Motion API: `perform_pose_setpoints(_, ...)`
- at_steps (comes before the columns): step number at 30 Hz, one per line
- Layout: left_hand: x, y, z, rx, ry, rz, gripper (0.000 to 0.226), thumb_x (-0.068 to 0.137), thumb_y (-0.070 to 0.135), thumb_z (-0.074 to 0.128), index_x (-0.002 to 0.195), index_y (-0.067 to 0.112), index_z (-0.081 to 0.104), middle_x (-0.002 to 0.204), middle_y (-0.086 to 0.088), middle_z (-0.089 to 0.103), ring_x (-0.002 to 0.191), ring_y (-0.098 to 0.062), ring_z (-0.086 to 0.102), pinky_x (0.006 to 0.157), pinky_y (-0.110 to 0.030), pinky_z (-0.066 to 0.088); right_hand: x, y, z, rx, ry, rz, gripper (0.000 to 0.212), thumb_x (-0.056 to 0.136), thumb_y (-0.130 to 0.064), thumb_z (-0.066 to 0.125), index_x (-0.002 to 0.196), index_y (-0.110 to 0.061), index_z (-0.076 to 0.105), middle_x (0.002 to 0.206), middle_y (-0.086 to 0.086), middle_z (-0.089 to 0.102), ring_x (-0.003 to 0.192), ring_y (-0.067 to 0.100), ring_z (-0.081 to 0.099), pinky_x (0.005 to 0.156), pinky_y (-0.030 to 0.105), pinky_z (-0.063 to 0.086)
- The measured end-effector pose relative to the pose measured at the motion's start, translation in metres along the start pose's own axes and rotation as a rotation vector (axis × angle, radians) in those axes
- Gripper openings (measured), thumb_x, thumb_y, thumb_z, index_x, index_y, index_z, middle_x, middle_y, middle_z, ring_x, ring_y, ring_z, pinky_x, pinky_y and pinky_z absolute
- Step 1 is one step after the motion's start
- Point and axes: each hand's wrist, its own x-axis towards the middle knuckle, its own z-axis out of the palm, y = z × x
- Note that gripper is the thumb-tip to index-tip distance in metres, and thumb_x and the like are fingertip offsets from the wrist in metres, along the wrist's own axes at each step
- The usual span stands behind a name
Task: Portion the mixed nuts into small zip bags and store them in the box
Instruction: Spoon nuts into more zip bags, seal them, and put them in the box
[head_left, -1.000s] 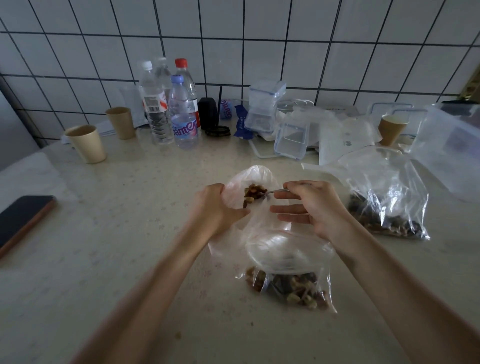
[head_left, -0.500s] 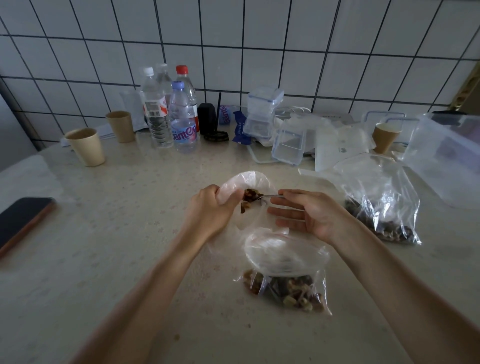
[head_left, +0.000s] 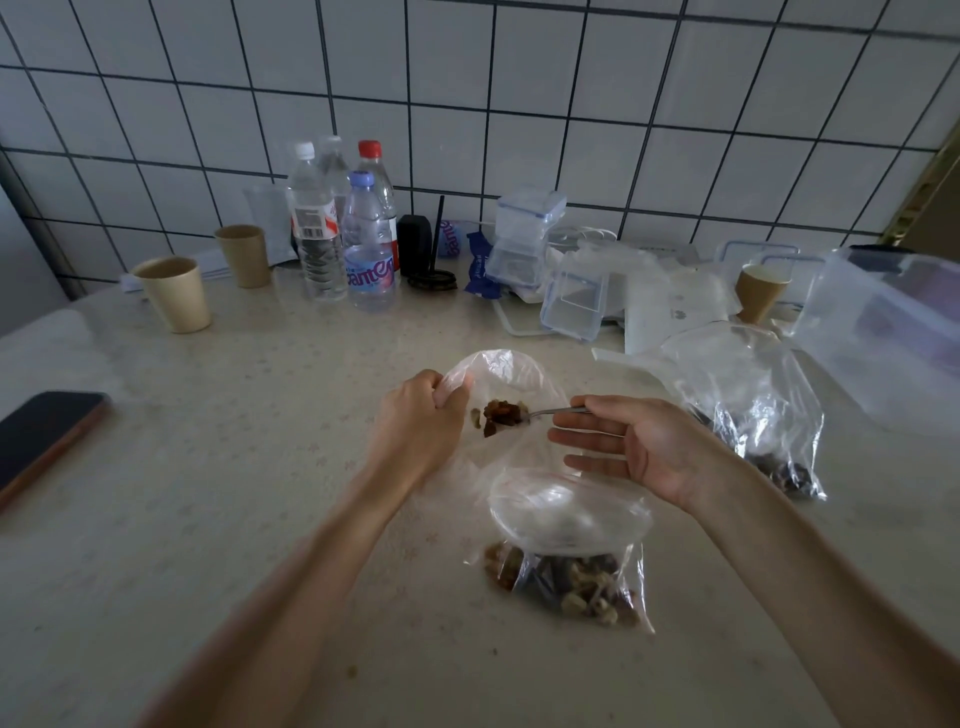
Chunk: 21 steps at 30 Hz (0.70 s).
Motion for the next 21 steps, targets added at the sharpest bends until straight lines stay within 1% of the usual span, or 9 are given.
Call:
perform_pose_setpoints(1, 0.0, 0.001, 0.0, 0.019, 0.002, 0.006, 0.039, 0.101, 0.056, 0.053, 0.081, 0.023, 0.057, 0.072, 0.01, 0.058, 0.063, -0.006, 0.054, 0.053, -0.026, 0.036, -0.001, -0.001, 0.0, -0.007, -0.006, -0.008, 0.025, 0.104, -0.01, 0.057, 0.124, 0.002, 0.066, 0.113, 0.02, 0.077, 0.101, 0.033, 0.077, 0.065, 0.04, 0.065)
perform_pose_setpoints(3, 0.0, 0.001, -0.003, 0.024, -0.007, 0.012, 0.039, 0.096, 0.062, 0.056, 0.102, 0.023, 0.061, 0.084, 0.015, 0.06, 0.075, -0.001, 0.055, 0.058, -0.024, 0.038, -0.004, -0.003, 0.001, -0.015, -0.02, -0.023, 0.025, 0.104, -0.011, 0.057, 0.124, 0.001, 0.066, 0.113, 0.019, 0.077, 0.103, 0.032, 0.077, 0.068, 0.041, 0.065)
perform_pose_setpoints(6, 0.0, 0.003, -0.012, 0.03, -0.019, 0.035, 0.064, 0.088, 0.071, 0.062, 0.126, 0.02, 0.058, 0.107, 0.012, 0.06, 0.094, -0.009, 0.06, 0.074, -0.029, 0.047, -0.01, -0.007, 0.003, -0.007, -0.036, -0.046, 0.024, 0.104, -0.012, 0.057, 0.123, 0.001, 0.066, 0.113, 0.019, 0.077, 0.104, 0.032, 0.077, 0.068, 0.042, 0.065)
perform_pose_setpoints(9, -0.001, 0.008, -0.023, 0.007, 0.001, 0.061, 0.075, 0.086, 0.074, 0.062, 0.135, 0.017, 0.055, 0.125, 0.005, 0.061, 0.111, -0.014, 0.059, 0.091, -0.033, 0.049, -0.021, -0.013, 0.003, -0.015, -0.048, -0.086, 0.025, 0.103, -0.013, 0.058, 0.123, 0.0, 0.066, 0.113, 0.019, 0.077, 0.104, 0.032, 0.077, 0.068, 0.04, 0.065)
perform_pose_setpoints(12, -0.007, 0.014, -0.032, -0.005, 0.056, 0.124, 0.066, 0.091, 0.068, 0.062, 0.134, 0.018, 0.057, 0.135, 0.003, 0.062, 0.12, -0.012, 0.056, 0.096, -0.031, 0.042, -0.034, -0.02, -0.002, -0.017, -0.071, -0.13, 0.027, 0.103, -0.014, 0.057, 0.124, 0.0, 0.066, 0.116, 0.019, 0.076, 0.107, 0.032, 0.076, 0.071, 0.041, 0.064)
perform_pose_setpoints(15, -0.025, 0.023, -0.04, 0.034, 0.108, 0.224, 0.045, 0.095, 0.055, 0.065, 0.126, 0.022, 0.062, 0.125, 0.009, 0.064, 0.114, -0.005, 0.053, 0.092, -0.025, 0.038, -0.05, -0.026, -0.011, -0.006, -0.094, -0.167, 0.028, 0.103, -0.015, 0.057, 0.125, 0.0, 0.066, 0.117, 0.02, 0.076, 0.109, 0.033, 0.075, 0.073, 0.042, 0.064)
perform_pose_setpoints(18, -0.051, 0.032, -0.046, 0.013, 0.082, 0.305, 0.019, 0.094, 0.045, 0.069, 0.105, 0.029, 0.065, 0.102, 0.019, 0.068, 0.091, 0.002, 0.062, 0.074, -0.016, 0.042, -0.069, -0.027, -0.021, -0.008, -0.113, -0.194, 0.028, 0.102, -0.017, 0.057, 0.122, -0.001, 0.067, 0.119, 0.022, 0.075, 0.112, 0.036, 0.073, 0.075, 0.043, 0.064)
perform_pose_setpoints(19, -0.061, 0.034, -0.047, 0.007, 0.041, 0.302, 0.016, 0.094, 0.047, 0.068, 0.097, 0.031, 0.067, 0.092, 0.02, 0.069, 0.083, 0.003, 0.064, 0.069, -0.014, 0.044, -0.076, -0.025, -0.024, -0.015, -0.116, -0.201, 0.027, 0.102, -0.017, 0.057, 0.122, -0.002, 0.067, 0.118, 0.023, 0.075, 0.113, 0.036, 0.073, 0.074, 0.043, 0.063)
perform_pose_setpoints(21, -0.078, 0.037, -0.047, 0.028, -0.074, 0.261, 0.027, 0.094, 0.057, 0.061, 0.086, 0.032, 0.07, 0.077, 0.018, 0.07, 0.072, 0.001, 0.066, 0.062, -0.014, 0.045, -0.089, -0.021, -0.03, -0.031, -0.115, -0.208, 0.027, 0.101, -0.018, 0.057, 0.12, -0.001, 0.068, 0.117, 0.024, 0.074, 0.112, 0.038, 0.073, 0.072, 0.042, 0.064)
